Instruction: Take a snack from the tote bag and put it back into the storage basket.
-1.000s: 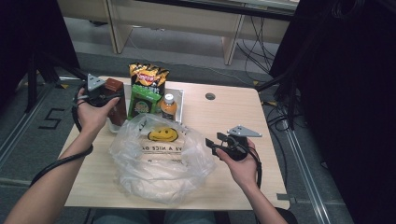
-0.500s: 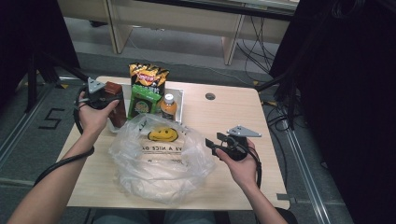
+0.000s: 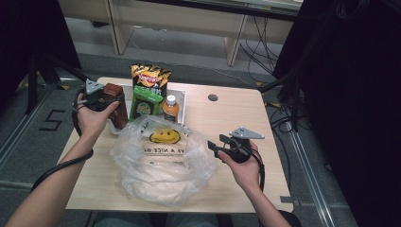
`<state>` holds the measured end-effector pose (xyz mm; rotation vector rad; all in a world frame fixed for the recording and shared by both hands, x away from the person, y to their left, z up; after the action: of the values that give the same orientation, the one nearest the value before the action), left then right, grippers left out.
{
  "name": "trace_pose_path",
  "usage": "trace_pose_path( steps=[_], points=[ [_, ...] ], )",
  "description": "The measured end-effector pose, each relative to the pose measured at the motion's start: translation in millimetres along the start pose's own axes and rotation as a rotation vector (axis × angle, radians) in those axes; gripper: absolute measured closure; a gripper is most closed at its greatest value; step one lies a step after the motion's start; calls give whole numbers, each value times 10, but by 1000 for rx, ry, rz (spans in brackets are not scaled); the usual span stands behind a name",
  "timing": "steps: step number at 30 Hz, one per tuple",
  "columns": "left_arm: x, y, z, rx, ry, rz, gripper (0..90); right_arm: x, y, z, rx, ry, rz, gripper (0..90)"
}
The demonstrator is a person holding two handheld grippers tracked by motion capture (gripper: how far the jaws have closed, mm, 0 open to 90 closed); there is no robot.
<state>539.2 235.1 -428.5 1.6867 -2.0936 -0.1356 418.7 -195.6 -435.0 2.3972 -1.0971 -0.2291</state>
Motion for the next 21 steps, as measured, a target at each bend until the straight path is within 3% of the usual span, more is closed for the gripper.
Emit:
trace_pose_path(
  steps=[6,18,21],
  points=[
    [8,62,-6,3,18,14,186,-4,-4,-1,-1,5,-7,419],
    [12,116,-14,-8,16,23,165,-2,-7,3,-2,5,-5,414],
    [3,123,2,-13,15,30,157,-16,-5,3,-13,-15,-19,413]
  ],
)
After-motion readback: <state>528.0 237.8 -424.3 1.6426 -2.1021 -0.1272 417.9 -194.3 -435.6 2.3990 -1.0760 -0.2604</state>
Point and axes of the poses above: each handheld gripper's, and its own axes: y roughly backward along the jaws, z roughly out of its underside, x roughly to its right, the point moved 3 cm from there along -y, roughly forward along the jaws, and after that the axes turned 13 degrees about y, right-handed, at the moved point
